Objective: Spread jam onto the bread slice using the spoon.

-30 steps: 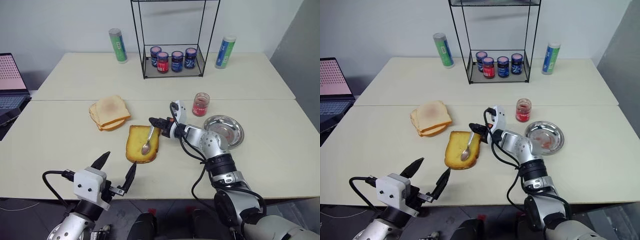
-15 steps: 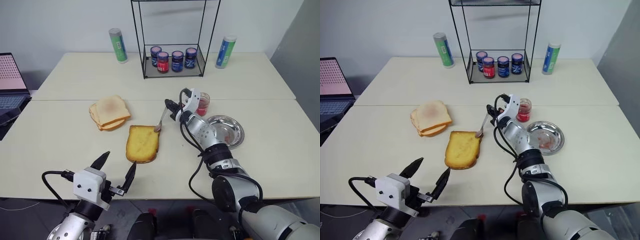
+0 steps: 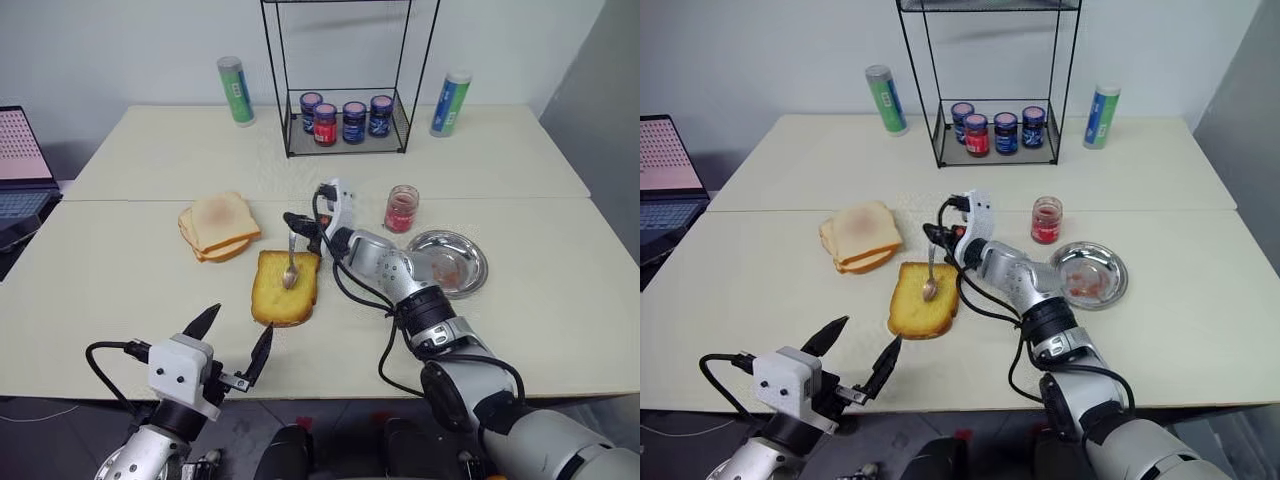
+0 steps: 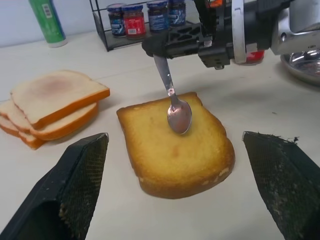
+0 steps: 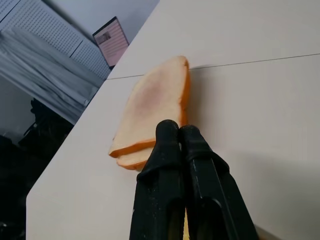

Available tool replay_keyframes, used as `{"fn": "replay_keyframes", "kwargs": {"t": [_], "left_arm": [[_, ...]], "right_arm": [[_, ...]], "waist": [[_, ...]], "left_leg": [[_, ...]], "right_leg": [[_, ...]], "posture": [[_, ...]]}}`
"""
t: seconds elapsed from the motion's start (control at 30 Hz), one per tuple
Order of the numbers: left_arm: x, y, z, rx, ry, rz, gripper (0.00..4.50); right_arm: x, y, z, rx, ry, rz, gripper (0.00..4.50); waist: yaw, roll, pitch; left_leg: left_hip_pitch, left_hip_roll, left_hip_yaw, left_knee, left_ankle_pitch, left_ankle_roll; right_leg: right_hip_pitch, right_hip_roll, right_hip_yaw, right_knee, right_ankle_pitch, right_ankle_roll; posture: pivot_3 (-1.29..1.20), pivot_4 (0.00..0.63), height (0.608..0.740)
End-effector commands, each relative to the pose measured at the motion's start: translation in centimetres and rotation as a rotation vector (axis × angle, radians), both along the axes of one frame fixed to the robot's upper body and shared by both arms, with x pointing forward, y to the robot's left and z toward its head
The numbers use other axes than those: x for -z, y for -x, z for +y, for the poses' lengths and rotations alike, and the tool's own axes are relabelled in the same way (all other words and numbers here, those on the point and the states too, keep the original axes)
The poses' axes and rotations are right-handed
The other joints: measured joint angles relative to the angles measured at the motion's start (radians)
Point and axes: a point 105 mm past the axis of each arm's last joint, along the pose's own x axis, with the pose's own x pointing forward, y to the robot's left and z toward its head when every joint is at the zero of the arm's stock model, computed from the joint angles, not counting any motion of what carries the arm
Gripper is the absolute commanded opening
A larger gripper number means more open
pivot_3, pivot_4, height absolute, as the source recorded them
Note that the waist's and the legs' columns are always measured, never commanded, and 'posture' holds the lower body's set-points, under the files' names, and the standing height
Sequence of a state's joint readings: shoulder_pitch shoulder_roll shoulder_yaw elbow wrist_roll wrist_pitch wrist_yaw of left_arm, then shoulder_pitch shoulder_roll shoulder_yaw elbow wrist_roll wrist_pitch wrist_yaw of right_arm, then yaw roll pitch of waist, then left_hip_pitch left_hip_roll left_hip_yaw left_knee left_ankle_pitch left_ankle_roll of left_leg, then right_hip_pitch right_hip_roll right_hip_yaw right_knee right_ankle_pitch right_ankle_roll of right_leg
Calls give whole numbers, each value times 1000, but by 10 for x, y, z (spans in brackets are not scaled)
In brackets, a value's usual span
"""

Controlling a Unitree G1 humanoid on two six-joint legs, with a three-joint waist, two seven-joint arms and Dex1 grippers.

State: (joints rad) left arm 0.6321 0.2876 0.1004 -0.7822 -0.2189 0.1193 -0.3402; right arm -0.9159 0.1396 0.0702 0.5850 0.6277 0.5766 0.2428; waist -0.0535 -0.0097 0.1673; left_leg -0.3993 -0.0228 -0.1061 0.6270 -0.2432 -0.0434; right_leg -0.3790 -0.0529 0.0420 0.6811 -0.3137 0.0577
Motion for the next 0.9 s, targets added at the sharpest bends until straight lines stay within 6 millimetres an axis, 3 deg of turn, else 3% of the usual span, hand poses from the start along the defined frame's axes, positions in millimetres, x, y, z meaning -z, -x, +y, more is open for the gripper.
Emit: {"fn": "replay_keyframes", "kwargs": {"t": [0.03, 0.2, 0.4, 0.57, 0.73, 0.9], "left_arm": [[-8, 3, -4, 10, -2, -44, 4500], [2, 2, 1, 13, -4, -40, 4500], [12, 4, 9, 18, -8, -41, 4500], [15, 3, 14, 41, -5, -41, 4500], [9, -6, 16, 107, -10, -57, 4500], [-10, -24, -9, 315, 17, -48, 4500]], "right_arm": [[-9, 30, 50, -89, -140, 29, 32], [-17, 7, 44, 40, -56, -140, 32], [-28, -3, 23, 77, 53, -382, 32], [-48, -14, -5, 151, -66, -299, 32], [-65, -5, -30, 104, -214, -137, 32], [-100, 13, -71, 83, -356, -76, 32]], "waist": [[0, 0, 0], [-2, 0, 0], [-3, 0, 0], [1, 0, 0], [0, 0, 0], [4, 1, 0]], "left_leg": [[0, 0, 0, 0, 0, 0], [1, 0, 1, 0, 0, 0], [1, 0, 2, 0, 0, 0], [0, 0, 0, 0, 0, 0], [0, 0, -1, 0, 0, 0], [-1, 0, -2, 0, 0, 0]], "right_leg": [[0, 0, 0, 0, 0, 0], [0, 0, 0, 0, 0, 0], [0, 0, 0, 0, 0, 0], [0, 0, 0, 0, 0, 0], [-1, 0, 0, 0, 0, 0], [0, 0, -1, 1, 0, 0]], "posture": [[0, 150, 740], [0, 150, 740], [0, 150, 740], [0, 150, 740], [0, 150, 740], [0, 150, 740]]}}
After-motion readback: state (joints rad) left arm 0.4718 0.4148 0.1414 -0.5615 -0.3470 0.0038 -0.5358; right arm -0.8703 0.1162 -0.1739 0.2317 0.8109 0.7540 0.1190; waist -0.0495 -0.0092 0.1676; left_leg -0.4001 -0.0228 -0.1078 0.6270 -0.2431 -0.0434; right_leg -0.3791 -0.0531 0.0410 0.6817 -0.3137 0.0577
